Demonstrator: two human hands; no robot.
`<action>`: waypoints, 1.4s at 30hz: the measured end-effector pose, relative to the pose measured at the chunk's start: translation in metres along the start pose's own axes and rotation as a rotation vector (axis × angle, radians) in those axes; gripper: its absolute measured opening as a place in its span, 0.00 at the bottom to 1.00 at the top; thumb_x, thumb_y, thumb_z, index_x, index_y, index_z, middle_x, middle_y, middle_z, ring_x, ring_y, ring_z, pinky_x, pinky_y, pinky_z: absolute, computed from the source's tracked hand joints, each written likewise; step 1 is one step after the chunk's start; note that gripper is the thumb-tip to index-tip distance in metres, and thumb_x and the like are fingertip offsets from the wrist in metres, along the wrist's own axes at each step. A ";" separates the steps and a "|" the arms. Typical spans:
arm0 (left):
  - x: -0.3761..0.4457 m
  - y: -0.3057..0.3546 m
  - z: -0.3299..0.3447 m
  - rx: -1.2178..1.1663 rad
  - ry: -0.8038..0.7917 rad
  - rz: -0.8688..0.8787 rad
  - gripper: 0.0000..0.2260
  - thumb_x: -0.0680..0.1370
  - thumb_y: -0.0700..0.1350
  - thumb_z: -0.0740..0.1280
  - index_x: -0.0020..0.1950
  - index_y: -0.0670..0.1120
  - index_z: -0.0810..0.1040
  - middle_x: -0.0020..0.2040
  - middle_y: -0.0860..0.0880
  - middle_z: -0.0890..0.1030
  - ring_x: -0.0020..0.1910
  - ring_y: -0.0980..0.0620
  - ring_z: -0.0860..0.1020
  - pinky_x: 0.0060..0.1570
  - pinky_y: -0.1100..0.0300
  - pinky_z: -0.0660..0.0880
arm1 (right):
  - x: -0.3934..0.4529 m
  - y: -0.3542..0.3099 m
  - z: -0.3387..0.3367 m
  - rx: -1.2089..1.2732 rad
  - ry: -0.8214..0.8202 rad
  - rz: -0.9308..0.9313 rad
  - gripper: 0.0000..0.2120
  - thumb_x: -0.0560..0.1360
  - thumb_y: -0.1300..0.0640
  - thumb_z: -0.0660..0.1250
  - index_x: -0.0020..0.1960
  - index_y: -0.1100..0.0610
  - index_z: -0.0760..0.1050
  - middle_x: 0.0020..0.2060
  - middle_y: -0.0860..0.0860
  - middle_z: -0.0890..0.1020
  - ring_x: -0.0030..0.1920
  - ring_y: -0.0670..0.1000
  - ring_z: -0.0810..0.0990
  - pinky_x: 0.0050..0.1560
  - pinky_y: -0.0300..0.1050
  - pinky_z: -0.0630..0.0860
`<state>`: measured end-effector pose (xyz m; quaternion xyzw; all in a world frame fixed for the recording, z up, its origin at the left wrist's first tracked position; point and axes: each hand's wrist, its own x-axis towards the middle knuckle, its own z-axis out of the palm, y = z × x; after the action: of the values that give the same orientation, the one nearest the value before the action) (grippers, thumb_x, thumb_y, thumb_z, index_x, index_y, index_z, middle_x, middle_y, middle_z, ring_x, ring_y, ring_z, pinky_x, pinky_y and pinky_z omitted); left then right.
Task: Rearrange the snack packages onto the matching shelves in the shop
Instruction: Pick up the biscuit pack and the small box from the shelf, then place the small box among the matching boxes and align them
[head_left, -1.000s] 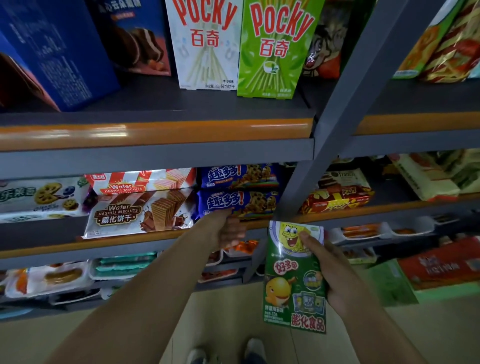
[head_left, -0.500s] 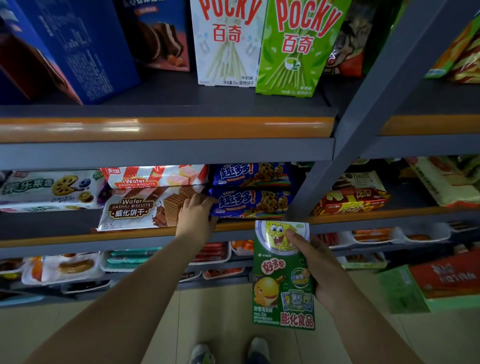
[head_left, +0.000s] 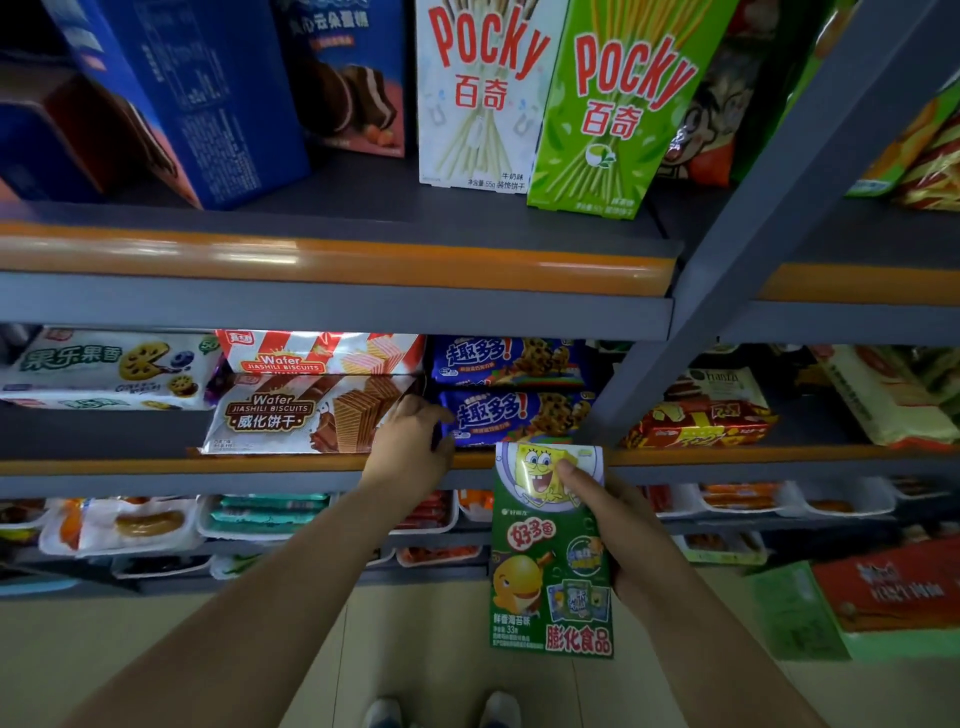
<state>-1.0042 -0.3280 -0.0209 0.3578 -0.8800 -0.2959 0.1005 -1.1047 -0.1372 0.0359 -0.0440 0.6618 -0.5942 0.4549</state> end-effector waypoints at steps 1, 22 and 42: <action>-0.009 0.002 -0.008 -0.064 0.011 -0.001 0.11 0.77 0.42 0.65 0.59 0.45 0.78 0.56 0.45 0.77 0.52 0.48 0.76 0.47 0.65 0.73 | 0.001 -0.003 0.003 -0.012 -0.004 -0.008 0.08 0.73 0.52 0.69 0.52 0.50 0.80 0.45 0.51 0.86 0.45 0.53 0.85 0.46 0.51 0.81; -0.118 0.041 -0.245 0.279 0.413 0.224 0.24 0.67 0.64 0.53 0.53 0.52 0.76 0.43 0.66 0.72 0.42 0.71 0.73 0.37 0.76 0.67 | -0.084 -0.160 0.085 -0.432 -0.494 -0.664 0.16 0.63 0.50 0.75 0.49 0.51 0.78 0.42 0.44 0.86 0.43 0.44 0.85 0.42 0.38 0.79; -0.258 0.022 -0.349 0.463 0.671 -0.092 0.08 0.77 0.60 0.59 0.55 0.66 0.65 0.48 0.68 0.70 0.46 0.69 0.73 0.46 0.72 0.72 | -0.161 -0.240 0.222 -0.740 -0.633 -1.245 0.20 0.60 0.35 0.72 0.47 0.45 0.76 0.41 0.37 0.84 0.41 0.36 0.81 0.38 0.32 0.73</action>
<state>-0.6942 -0.2940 0.2817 0.4868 -0.8246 0.0388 0.2856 -0.9813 -0.2760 0.3493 -0.7219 0.5094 -0.4399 0.1610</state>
